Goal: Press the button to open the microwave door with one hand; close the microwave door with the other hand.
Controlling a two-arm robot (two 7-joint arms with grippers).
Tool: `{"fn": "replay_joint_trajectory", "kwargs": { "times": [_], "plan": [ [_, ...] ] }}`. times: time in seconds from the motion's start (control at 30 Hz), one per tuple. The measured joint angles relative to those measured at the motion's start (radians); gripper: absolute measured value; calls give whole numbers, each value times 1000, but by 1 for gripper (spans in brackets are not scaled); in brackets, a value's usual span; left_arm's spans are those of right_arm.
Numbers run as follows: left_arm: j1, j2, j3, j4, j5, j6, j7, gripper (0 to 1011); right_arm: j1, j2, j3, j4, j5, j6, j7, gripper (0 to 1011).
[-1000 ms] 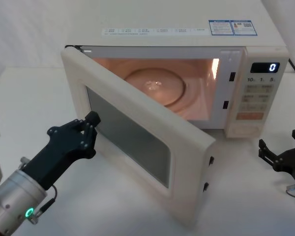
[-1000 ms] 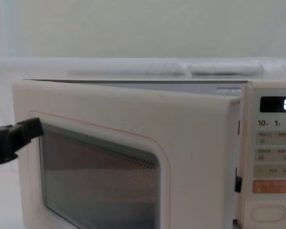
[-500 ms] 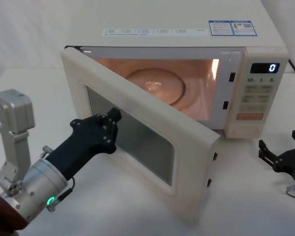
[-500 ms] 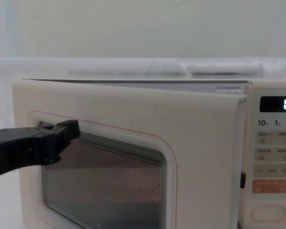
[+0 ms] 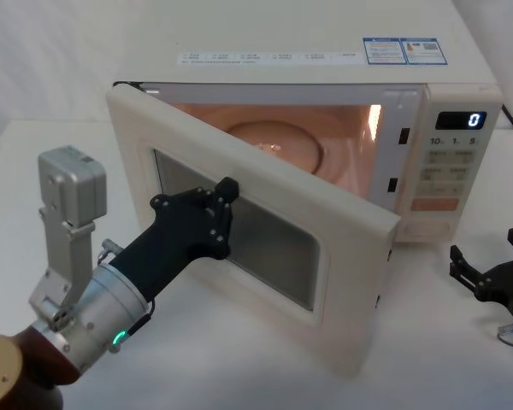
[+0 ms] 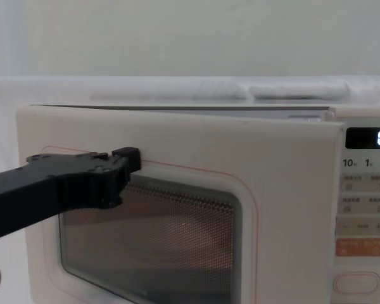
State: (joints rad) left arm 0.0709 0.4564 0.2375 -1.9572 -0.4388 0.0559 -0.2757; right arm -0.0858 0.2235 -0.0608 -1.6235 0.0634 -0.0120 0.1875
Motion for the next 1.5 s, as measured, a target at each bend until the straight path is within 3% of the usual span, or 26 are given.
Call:
{"fn": "replay_joint_trajectory", "kwargs": {
  "times": [0.23, 0.43, 0.63, 1.5],
  "plan": [
    [-42, -24, 23, 27, 30, 17, 6, 0, 0, 0, 0, 0, 0, 0, 0, 1002],
    [-79, -57, 40, 52, 108, 8, 42, 0, 0, 0, 0, 0, 0, 0, 0, 1002],
    [-115, -89, 45, 72, 147, 5, 52, 0, 0, 0, 0, 0, 0, 0, 0, 1002],
    [-215, -173, 67, 177, 190, 47, 36, 0, 0, 0, 0, 0, 0, 0, 0, 1002]
  ]
}}
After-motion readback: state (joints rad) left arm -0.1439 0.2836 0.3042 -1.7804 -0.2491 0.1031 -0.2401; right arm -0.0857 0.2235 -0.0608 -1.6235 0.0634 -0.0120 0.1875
